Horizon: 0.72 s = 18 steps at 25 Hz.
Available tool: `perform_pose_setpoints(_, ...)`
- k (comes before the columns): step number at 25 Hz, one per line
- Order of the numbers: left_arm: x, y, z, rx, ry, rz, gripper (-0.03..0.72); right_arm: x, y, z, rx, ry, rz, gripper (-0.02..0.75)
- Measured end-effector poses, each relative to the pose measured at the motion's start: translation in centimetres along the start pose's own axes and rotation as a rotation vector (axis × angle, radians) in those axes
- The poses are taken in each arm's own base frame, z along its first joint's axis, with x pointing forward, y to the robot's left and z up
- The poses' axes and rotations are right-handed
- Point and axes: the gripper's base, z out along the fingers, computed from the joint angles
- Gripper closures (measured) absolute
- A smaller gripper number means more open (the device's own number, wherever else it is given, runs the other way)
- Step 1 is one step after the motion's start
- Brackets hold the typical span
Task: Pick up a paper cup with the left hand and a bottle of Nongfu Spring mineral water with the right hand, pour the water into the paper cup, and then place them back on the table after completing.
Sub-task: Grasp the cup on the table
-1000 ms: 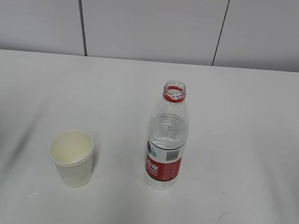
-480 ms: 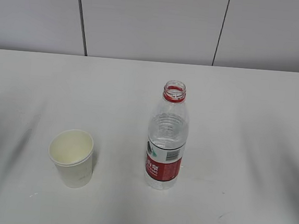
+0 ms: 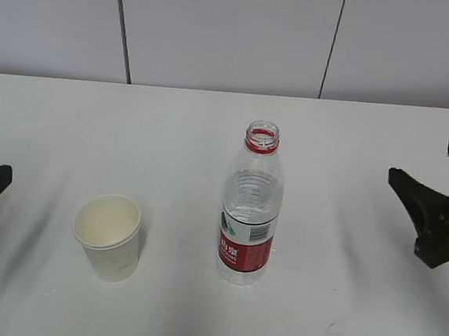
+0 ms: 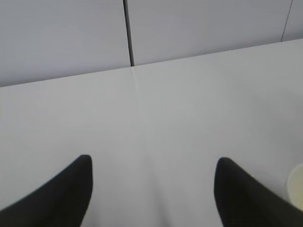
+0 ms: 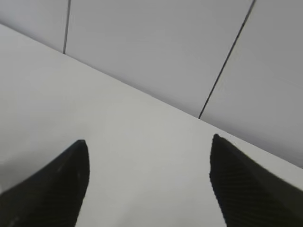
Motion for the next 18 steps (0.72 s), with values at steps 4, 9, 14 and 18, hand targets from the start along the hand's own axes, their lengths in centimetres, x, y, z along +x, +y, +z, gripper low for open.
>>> perform_pose_setpoints(4,1.9,-0.6,-1.2,0.036,0.008,-0.014,0.199,1.1,0.5,0.6,-0.036,0.038,0.005,0.151)
perform_pose_setpoints(9,3.2,-1.4,-0.8,0.128,0.084,0.032,0.199,2.8,1.5,1.4,-0.127,0.086,0.006,0.150)
perform_pose_setpoints(14,4.6,-2.0,-0.5,0.207,0.163,0.044,0.199,4.5,2.6,2.3,-0.206,0.117,0.020,0.150)
perform_pose_setpoints(18,5.3,-2.7,-0.4,0.288,0.191,0.051,0.204,5.5,3.2,2.7,-0.247,0.118,0.039,0.150)
